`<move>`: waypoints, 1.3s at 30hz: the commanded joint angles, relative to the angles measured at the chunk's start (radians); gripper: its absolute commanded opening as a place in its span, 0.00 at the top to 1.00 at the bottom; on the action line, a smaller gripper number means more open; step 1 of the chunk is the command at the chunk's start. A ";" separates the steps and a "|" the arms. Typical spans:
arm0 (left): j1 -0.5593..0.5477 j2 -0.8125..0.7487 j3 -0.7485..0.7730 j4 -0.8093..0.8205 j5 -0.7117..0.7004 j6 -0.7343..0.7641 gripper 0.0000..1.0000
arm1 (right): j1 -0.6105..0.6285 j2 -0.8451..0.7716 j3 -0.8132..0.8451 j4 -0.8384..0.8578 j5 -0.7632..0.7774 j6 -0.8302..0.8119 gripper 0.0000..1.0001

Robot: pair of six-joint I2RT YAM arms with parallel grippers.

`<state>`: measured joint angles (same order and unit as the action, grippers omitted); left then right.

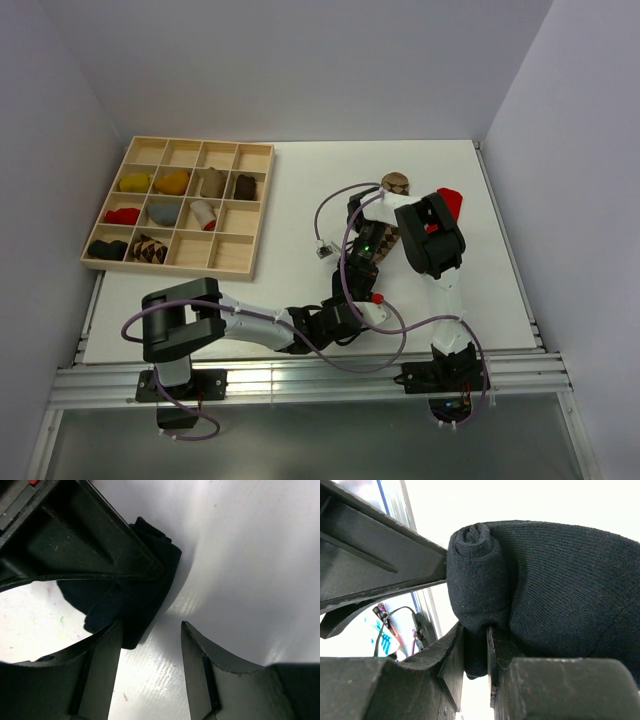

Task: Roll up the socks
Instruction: Roll the sock at the center of the board.

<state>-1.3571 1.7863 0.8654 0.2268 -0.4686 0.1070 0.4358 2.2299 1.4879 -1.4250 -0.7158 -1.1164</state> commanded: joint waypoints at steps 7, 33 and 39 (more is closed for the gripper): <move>-0.034 -0.036 -0.058 0.200 -0.122 0.161 0.43 | 0.007 0.045 0.011 0.001 0.058 -0.026 0.77; 0.090 0.074 -0.005 0.006 0.341 -0.013 0.99 | 0.006 0.036 0.008 0.001 0.029 -0.033 0.76; 0.128 0.061 -0.037 0.006 0.459 -0.098 1.00 | -0.006 -0.061 -0.009 0.072 -0.040 0.021 0.59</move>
<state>-1.2491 1.8099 0.8608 0.3241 -0.2043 0.1146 0.4282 2.2276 1.4845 -1.4425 -0.6968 -1.1011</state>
